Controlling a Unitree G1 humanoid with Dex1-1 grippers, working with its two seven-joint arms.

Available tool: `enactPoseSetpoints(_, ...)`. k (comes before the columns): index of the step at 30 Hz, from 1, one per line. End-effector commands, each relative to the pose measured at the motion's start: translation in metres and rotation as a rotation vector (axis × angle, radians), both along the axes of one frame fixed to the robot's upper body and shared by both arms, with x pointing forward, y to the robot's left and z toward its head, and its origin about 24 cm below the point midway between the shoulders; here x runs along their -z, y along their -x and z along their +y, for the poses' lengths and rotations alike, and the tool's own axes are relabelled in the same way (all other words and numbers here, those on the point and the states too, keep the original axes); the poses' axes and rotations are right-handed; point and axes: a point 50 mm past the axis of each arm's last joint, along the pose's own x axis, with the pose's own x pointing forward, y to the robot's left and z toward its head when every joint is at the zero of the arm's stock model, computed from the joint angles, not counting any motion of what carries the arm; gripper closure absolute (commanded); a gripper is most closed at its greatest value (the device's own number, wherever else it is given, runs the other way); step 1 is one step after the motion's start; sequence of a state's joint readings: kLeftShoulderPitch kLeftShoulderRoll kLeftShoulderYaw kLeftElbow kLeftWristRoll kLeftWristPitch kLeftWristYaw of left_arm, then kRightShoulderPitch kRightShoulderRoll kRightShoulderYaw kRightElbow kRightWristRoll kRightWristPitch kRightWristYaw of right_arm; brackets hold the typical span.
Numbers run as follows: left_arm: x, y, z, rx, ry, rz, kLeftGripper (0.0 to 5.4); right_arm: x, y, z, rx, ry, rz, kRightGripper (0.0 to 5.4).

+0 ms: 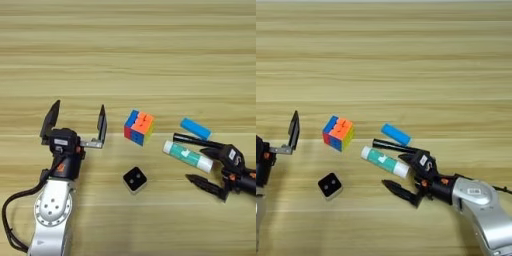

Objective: Move the objects on the table

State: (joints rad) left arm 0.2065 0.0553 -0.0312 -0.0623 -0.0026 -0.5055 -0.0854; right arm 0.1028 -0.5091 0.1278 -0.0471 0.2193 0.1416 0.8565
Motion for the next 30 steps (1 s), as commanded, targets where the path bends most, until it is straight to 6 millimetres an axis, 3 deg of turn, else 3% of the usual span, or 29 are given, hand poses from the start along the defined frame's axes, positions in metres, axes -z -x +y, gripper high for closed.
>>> enactPoseSetpoints(1,-0.0003,-0.0026,-0.0001,0.005,-0.010,0.007,0.00,0.0001,-0.0035,-0.0001,0.001,0.008,-0.012,1.51)
enactPoseSetpoints(22,0.0012,-0.0003,-0.0012,0.001,-0.003,0.011,0.00,-0.0001,-0.0053,-0.0007,0.004,0.008,-0.019,3.66)
enactPoseSetpoints(30,0.0014,0.0000,-0.0013,0.001,-0.003,0.012,0.00,-0.0036,-0.0070,0.0001,0.010,-0.004,-0.034,3.70)
